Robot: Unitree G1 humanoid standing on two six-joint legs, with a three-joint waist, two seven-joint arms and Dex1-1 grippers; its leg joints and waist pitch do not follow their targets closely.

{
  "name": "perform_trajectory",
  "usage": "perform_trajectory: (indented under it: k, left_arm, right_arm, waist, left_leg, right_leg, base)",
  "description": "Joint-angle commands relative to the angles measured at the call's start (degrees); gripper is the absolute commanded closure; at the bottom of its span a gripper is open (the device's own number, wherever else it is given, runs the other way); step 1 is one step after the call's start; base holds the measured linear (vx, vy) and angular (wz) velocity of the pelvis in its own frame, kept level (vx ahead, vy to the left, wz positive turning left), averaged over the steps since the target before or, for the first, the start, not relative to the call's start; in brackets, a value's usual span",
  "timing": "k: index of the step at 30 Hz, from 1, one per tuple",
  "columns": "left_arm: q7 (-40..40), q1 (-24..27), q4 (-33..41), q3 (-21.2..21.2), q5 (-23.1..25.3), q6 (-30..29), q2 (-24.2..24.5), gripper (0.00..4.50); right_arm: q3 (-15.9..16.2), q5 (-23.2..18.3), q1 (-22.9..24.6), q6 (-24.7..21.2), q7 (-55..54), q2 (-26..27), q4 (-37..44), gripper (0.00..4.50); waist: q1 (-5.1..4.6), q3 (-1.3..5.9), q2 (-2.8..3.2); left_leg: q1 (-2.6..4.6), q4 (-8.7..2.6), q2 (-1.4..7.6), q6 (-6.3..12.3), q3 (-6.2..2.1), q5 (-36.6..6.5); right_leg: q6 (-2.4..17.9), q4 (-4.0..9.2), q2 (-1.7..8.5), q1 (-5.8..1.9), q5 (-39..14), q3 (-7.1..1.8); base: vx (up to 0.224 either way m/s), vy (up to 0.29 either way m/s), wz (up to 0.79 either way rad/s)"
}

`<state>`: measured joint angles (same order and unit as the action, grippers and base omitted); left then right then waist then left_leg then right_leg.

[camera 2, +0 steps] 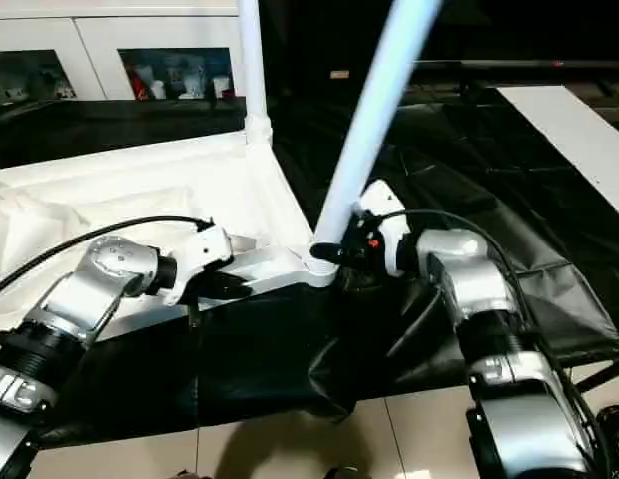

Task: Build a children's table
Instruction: Rotate leg to tighten

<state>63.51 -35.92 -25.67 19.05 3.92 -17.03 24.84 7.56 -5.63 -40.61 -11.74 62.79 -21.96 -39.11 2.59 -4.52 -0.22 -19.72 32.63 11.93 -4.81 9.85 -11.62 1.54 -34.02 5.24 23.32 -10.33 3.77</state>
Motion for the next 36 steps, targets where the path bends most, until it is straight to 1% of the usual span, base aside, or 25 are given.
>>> perform_trajectory:
  k: [1, 3, 5, 6, 7, 8, 11, 13, 15, 19, 22, 23, 24, 25, 26, 27, 28, 29, 30, 31, 32, 33, 34, 35, 36]
  left_arm:
    - [2.54, -0.79, 1.46, 2.11, -0.29, 1.24, -0.48, 4.5]
    - [2.95, -0.19, 1.89, 2.01, -0.5, 0.99, -0.29, 4.5]
    - [3.07, -0.09, 1.96, 2.0, -0.53, 0.96, -0.21, 4.5]
    - [3.13, -0.04, 1.94, 2.0, -0.53, 0.99, -0.17, 4.5]
    - [3.43, 0.14, 2.18, 2.09, -0.59, 0.76, -0.02, 4.5]
    - [3.43, 0.14, 2.18, 2.09, -0.59, 0.76, -0.02, 4.5]
    - [3.63, 0.26, 2.2, 2.11, -0.61, 0.66, 0.14, 4.5]
    - [3.54, 0.25, 2.14, 2.1, -0.51, 0.69, 0.19, 4.5]
    - [3.49, 0.3, 2.08, 2.09, -0.44, 0.79, 0.34, 4.5]
    - [3.54, 0.32, 1.69, 1.99, -0.41, 1.04, 0.57, 4.5]
    - [2.13, 0.05, 0.28, 1.36, -0.34, 1.34, 0.04, 4.5]
    - [1.05, -0.15, -0.57, 0.84, -0.44, 1.21, -0.51, 4.5]
    - [-2.22, -0.82, -2.77, -0.54, -0.64, 0.84, -2.24, 4.5]
    - [-2.22, -0.82, -2.77, -0.54, -0.64, 0.84, -2.24, 4.5]
    - [-6.31, -1.72, -5.02, -1.76, -0.51, -0.28, -4.37, 4.5]
    - [-8.24, -2.17, -6.09, -2.2, -0.43, -0.98, -5.56, 4.5]
    - [-10.22, -2.62, -7.12, -2.56, -0.3, -2.0, -6.8, 4.5]
    - [-11.32, -2.87, -7.69, -2.74, -0.23, -2.63, -7.53, 4.5]
    - [-12.75, -3.21, -8.35, -2.84, -0.04, -3.35, -8.49, 4.5]
    - [-14.83, -3.81, -9.25, -2.91, 0.13, -4.78, -10.32, 4.5]
    - [-14.83, -3.81, -9.25, -2.91, 0.13, -4.78, -10.32, 4.5]
    - [-18.52, -4.85, -10.63, -2.84, 0.59, -7.08, -13.71, 4.5]
    - [-20.12, -5.36, -11.16, -2.61, 0.92, -7.95, -15.45, 4.5]
    - [-21.5, -5.81, -11.41, -2.45, 1.19, -8.83, -17.49, 4.5]
    - [-22.33, -6.09, -11.56, -2.37, 1.34, -9.36, -18.81, 4.5]
  right_arm:
    - [7.47, 6.55, 3.83, -2.8, 0.3, 1.54, -8.27, 2.59]
    - [7.83, 7.23, 1.51, -2.63, -0.23, 2.75, -11.56, 2.59]
    - [7.89, 7.29, 1.1, -2.74, -0.35, 3.03, -12.11, 2.59]
    - [7.94, 7.38, 0.7, -2.69, -0.33, 3.32, -12.7, 2.59]
    - [8.0, 7.7, -0.16, -2.45, -0.44, 4.19, -14.13, 2.59]
    - [8.0, 7.7, -0.16, -2.45, -0.44, 4.19, -14.13, 2.59]
    - [8.23, 7.99, -0.62, -2.7, -0.64, 5.12, -15.85, 2.59]
    - [8.61, 8.61, -0.45, -1.96, -0.98, 5.13, -16.53, 2.59]
    - [8.3, 8.86, -0.66, -1.23, -1.14, 5.4, -17.75, 2.59]
    - [7.93, 8.43, 0.0, -0.89, -1.5, 5.39, -17.51, 2.59]
    - [6.81, 8.39, 0.43, 0.32, -4.65, 5.69, -18.28, 2.59]
    - [5.81, 8.17, 0.45, 0.37, -7.24, 6.16, -18.94, 2.59]
    - [3.74, 7.64, 0.81, 0.41, -13.57, 7.43, -19.83, 2.59]
    - [3.74, 7.64, 0.81, 0.41, -13.57, 7.43, -19.83, 2.59]
    - [1.71, 7.01, 1.4, -0.38, -19.89, 9.0, -20.47, 2.59]
    - [0.79, 6.7, 1.86, -0.66, -22.75, 10.03, -20.64, 2.59]
    - [-0.02, 6.39, 2.29, -0.99, -25.48, 11.13, -20.78, 2.59]
    - [-0.45, 6.23, 2.54, -1.14, -26.96, 11.8, -20.84, 2.59]
    - [-0.93, 6.1, 2.67, -1.18, -28.98, 12.67, -21.12, 2.59]
    - [-1.99, 5.58, 2.46, -1.38, -32.53, 14.23, -21.94, 2.59]
    - [-1.99, 5.58, 2.46, -1.38, -32.53, 14.23, -21.94, 2.6]
    - [-3.83, 4.53, 1.55, -1.43, -38.5, 16.75, -23.67, 2.6]
    - [-4.77, 3.78, 0.81, -1.4, -40.88, 17.95, -24.68, 2.6]
    - [-6.07, 2.86, -0.14, -1.43, -43.73, 19.22, -25.9, 2.6]
    - [-6.96, 2.26, -0.76, -1.47, -45.58, 20.05, -26.7, 2.6]
  waist:
    - [-0.03, 2.09, 0.12]
    - [-0.22, 2.1, 0.22]
    - [-0.3, 1.95, 0.38]
    - [-0.45, 1.87, 0.3]
    - [-0.54, 1.82, 0.23]
    - [-0.68, 1.8, 0.17]
    - [-0.75, 1.78, 0.15]
    - [-0.74, 1.7, 0.13]
    - [-0.68, 1.86, 0.19]
    - [-0.68, 1.89, 0.24]
    - [-0.75, 1.88, 0.25]
    - [-0.87, 1.88, 0.19]
    - [-1.01, 1.79, 0.21]
    - [-1.07, 1.74, 0.16]
    - [-1.01, 1.69, 0.16]
    - [-1.14, 1.56, 0.35]
    - [-1.12, 1.57, 0.4]
    - [-1.36, 1.63, 0.46]
    - [-1.33, 1.63, 0.68]
    - [-1.58, 1.47, 0.67]
    - [-1.58, 1.47, 0.67]
    - [-1.91, 1.41, 0.86]
    - [-2.04, 1.26, 1.0]
    - [-2.29, 1.1, 1.28]
    - [-2.5, 0.93, 1.5]
  left_leg:
    - [-0.34, -4.36, 1.05, 1.9, 0.27, -13.04]
    - [-0.28, -4.53, 1.1, 1.46, 0.08, -14.24]
    - [-0.24, -4.61, 1.15, 1.28, 0.09, -14.66]
    - [-0.42, -4.74, 1.13, 1.12, -0.01, -15.29]
    - [-0.26, -4.79, 1.1, 0.94, -0.05, -16.6]
    - [-0.39, -4.84, 1.07, 0.83, -0.14, -16.93]
    - [-0.11, -4.92, 1.06, 0.74, -0.18, -17.87]
    - [-0.17, -5.05, 1.04, 0.63, -0.27, -18.07]
    - [0.06, -5.09, 1.06, 0.51, -0.24, -18.04]
    - [0.21, -5.16, 1.1, 0.37, -0.23, -18.52]
    - [0.14, -5.23, 1.08, 0.12, -0.29, -18.99]
    - [0.12, -5.22, 0.98, 0.07, -0.33, -19.44]
    - [0.32, -5.23, 0.89, -0.26, -0.32, -20.05]
    - [0.37, -5.21, 0.8, -0.48, -0.41, -20.56]
    - [0.43, -5.3, 0.79, -0.66, -0.59, -21.27]
    - [0.94, -5.24, 0.53, -1.2, -0.8, -23.14]
    - [1.11, -5.39, 0.62, -1.28, -1.03, -24.05]
    - [0.95, -5.62, 0.67, -1.46, -1.23, -25.13]
    - [0.92, -5.86, 0.66, -1.47, -1.52, -26.37]
    - [1.31, -5.9, 0.62, -1.68, -1.55, -28.2]
    - [1.31, -5.9, 0.62, -1.68, -1.55, -28.2]
    - [1.56, -6.02, 0.55, -1.35, -1.69, -31.05]
    - [1.85, -6.03, 0.46, -1.27, -1.71, -32.05]
    - [3.11, -5.81, 0.3, -1.2, -1.8, -35.33]
    - [3.54, -5.88, 0.32, -1.02, -1.93, -37.11]
  right_leg:
    - [12.74, 4.46, 2.46, -2.49, -16.62, -2.3]
    - [12.48, 4.48, 2.66, -2.37, -19.0, -2.29]
    - [12.19, 4.62, 2.6, -2.23, -18.93, -2.36]
    - [11.87, 4.64, 2.58, -2.37, -19.48, -2.31]
    - [11.52, 4.79, 2.63, -2.2, -21.04, -2.31]
    - [11.33, 4.77, 2.66, -2.29, -21.84, -2.3]
    - [10.68, 5.09, 2.67, -2.03, -23.8, -2.35]
    - [10.33, 5.21, 2.71, -2.11, -24.88, -2.36]
    - [10.25, 5.28, 2.69, -2.01, -24.92, -2.41]
    - [10.36, 5.34, 2.57, -1.92, -24.78, -2.4]
    - [10.22, 5.4, 2.58, -1.93, -25.25, -2.36]
    - [9.82, 5.5, 2.57, -1.92, -26.44, -2.36]
    - [9.19, 5.81, 2.6, -1.63, -28.56, -2.37]
    - [8.63, 5.92, 2.63, -1.59, -30.13, -2.32]
    - [7.89, 6.1, 2.72, -1.61, -32.17, -2.21]
    - [5.1, 6.89, 2.69, -1.08, -37.87, -1.95]
    - [4.54, 7.02, 2.76, -1.03, -39.07, -1.77]
    - [3.81, 7.16, 2.73, -1.23, -39.31, -1.51]
    - [3.19, 7.41, 2.69, -1.38, -39.32, -1.15]
    - [2.71, 7.86, 2.62, -0.96, -39.92, -0.89]
    - [2.71, 7.86, 2.62, -0.96, -39.92, -0.89]
    - [2.07, 8.28, 2.49, -0.91, -40.23, -0.41]
    - [1.73, 8.76, 2.42, -0.72, -40.77, -0.07]
    - [0.5, 9.81, 2.04, -0.25, -41.77, 1.19]
    - [-0.02, 10.24, 1.84, -0.21, -41.64, 1.93]
  base:
    - [0.0, 0.0, 0.0]
    - [0.0, 0.0, 0.0]
    - [0.0, 0.0, 0.0]
    - [0.0, 0.0, 0.0]
    - [0.0, 0.0, 0.0]
    - [0.0, 0.0, 0.0]
    - [0.0, 0.0, 0.0]
    - [0.0, 0.0, 0.0]
    - [0.0, 0.0, 0.0]
    - [0.0, 0.0, 0.0]
    - [0.0, 0.0, 0.0]
    - [0.0, 0.0, 0.0]
    - [0.0, 0.0, 0.0]
    - [0.0, 0.0, 0.0]
    - [0.0, 0.0, 0.0]
    - [0.0, 0.0, 0.0]
    - [0.0, 0.0, 0.0]
    - [-0.051, 0.026, -0.09]
    - [-0.051, 0.045, -0.13]
    - [-0.051, 0.045, -0.13]
    - [-0.048, 0.054, -0.1]
    - [-0.049, 0.059, -0.09]
    - [-0.049, 0.059, -0.09]
    - [-0.058, 0.062, -0.08]
    - [-0.058, 0.06, -0.05]
